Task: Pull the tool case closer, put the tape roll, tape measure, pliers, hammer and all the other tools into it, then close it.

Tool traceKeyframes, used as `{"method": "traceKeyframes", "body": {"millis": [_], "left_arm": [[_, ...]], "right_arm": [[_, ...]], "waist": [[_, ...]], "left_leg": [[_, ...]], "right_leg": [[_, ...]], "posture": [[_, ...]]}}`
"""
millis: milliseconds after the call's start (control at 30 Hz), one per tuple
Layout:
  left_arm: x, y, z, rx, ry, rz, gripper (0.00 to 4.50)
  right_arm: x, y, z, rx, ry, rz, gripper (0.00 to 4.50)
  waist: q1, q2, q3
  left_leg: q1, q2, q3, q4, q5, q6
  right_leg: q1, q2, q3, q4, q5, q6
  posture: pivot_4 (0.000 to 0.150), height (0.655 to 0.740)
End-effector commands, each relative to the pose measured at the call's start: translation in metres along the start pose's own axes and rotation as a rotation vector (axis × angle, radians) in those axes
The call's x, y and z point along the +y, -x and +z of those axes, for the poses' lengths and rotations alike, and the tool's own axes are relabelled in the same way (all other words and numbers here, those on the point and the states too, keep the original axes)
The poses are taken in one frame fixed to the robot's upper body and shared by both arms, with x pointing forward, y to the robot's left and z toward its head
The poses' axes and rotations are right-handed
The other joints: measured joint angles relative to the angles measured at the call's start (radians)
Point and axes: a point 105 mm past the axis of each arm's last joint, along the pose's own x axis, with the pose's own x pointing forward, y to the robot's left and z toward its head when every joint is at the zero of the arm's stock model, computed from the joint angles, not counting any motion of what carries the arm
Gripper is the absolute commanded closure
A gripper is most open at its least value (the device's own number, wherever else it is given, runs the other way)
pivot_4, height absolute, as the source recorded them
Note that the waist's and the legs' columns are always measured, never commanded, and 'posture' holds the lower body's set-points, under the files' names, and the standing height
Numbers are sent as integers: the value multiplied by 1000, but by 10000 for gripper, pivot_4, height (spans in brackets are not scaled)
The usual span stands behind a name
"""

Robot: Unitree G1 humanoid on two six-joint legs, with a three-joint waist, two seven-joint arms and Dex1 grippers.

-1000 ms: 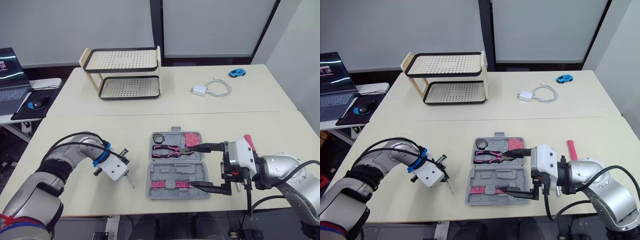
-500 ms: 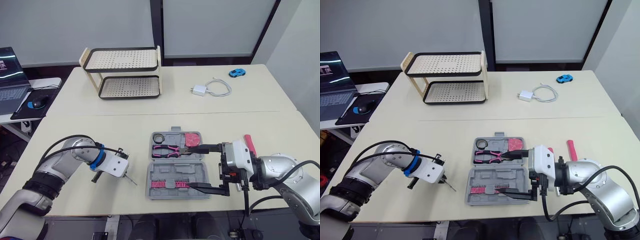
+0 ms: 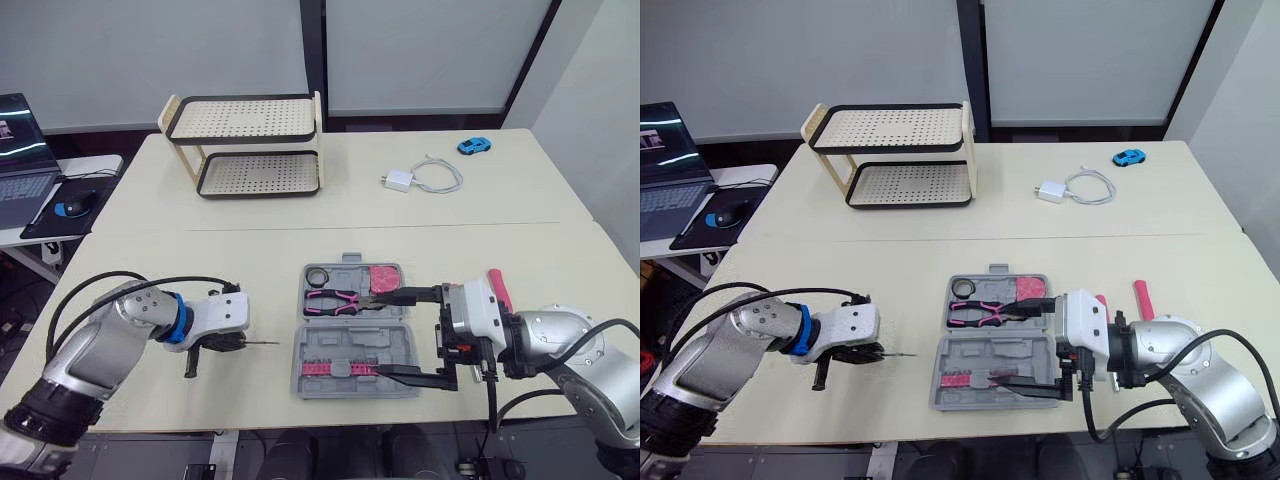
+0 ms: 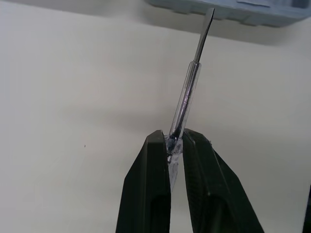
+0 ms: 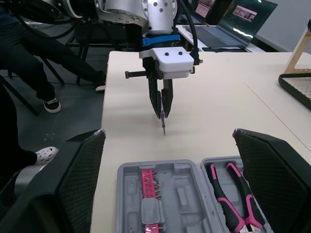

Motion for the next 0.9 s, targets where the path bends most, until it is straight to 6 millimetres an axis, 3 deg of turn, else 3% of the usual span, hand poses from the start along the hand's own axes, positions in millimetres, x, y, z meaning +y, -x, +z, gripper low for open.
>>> {"method": "traceKeyframes", "body": {"millis": [33,167,533,900], "left_arm": [[-2,3,2,-16,167,33,44001],[-4,-3,0,-15,389,93,44001],[-5,-32,10,-21,686,354,44001],[-2,-50,17,-19,754,472,44001]], "right_arm": [[0,-1,5,-20,31,7,0],[0,-1,5,-19,35,7,0],[6,0,4,-9,33,11,0],[6,4,6,5,33,38,0]], "waist": [[0,0,0],[1,-1,0],[5,-2,1],[17,-2,1]], "left_leg": [[0,0,0,0,0,0],[0,0,0,0,0,0],[0,0,0,0,0,0],[0,-2,0,0,0,-1]], "right_leg": [[0,0,0,0,0,0],[0,0,0,0,0,0],[0,-1,1,0,0,0],[1,-2,1,-1,0,0]], "posture": [[1500,7400],[1500,7400],[1500,7400],[1500,7400]]}}
